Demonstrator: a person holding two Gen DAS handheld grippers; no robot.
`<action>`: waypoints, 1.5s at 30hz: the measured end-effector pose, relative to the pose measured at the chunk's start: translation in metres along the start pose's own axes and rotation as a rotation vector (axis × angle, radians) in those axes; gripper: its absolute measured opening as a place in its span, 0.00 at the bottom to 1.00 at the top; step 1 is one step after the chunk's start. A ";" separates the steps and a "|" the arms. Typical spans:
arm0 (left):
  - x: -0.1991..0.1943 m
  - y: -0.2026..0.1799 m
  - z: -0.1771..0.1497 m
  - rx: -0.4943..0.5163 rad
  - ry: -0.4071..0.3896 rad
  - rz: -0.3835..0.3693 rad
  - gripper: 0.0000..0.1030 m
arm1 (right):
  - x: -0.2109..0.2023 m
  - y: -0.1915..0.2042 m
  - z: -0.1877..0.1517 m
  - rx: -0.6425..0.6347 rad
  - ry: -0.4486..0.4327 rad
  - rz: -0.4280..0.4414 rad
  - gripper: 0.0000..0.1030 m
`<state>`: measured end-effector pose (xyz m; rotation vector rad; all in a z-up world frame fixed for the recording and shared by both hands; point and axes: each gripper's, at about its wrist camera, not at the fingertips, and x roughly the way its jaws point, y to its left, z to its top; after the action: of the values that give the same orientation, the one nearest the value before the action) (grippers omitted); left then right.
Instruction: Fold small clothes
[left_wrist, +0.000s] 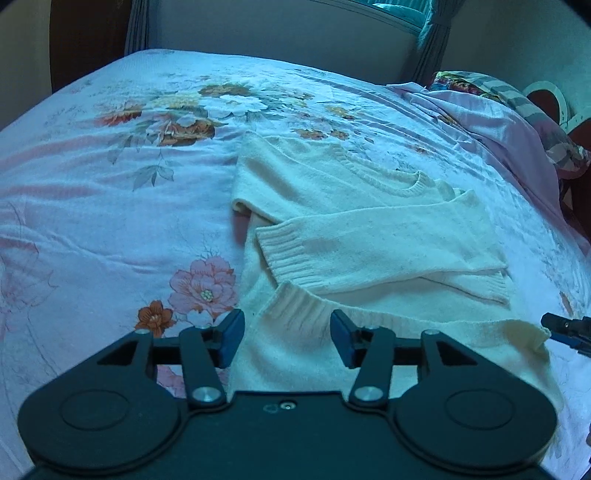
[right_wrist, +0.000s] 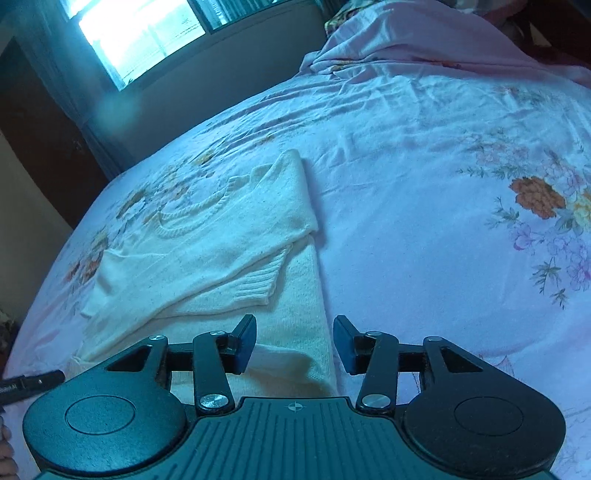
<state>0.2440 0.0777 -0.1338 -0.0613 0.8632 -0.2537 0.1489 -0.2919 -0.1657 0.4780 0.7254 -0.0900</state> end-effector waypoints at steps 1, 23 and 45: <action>-0.004 -0.005 0.001 0.034 -0.013 0.017 0.47 | -0.001 0.005 -0.002 -0.037 0.000 -0.004 0.45; 0.034 0.009 -0.011 0.168 0.032 0.003 0.35 | 0.037 0.027 -0.018 -0.299 0.074 0.000 0.45; 0.020 -0.007 -0.006 0.201 -0.053 -0.023 0.27 | 0.023 0.039 -0.032 -0.413 0.064 0.147 0.69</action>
<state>0.2506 0.0661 -0.1515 0.1094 0.7812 -0.3575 0.1558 -0.2414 -0.1861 0.1375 0.7466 0.2109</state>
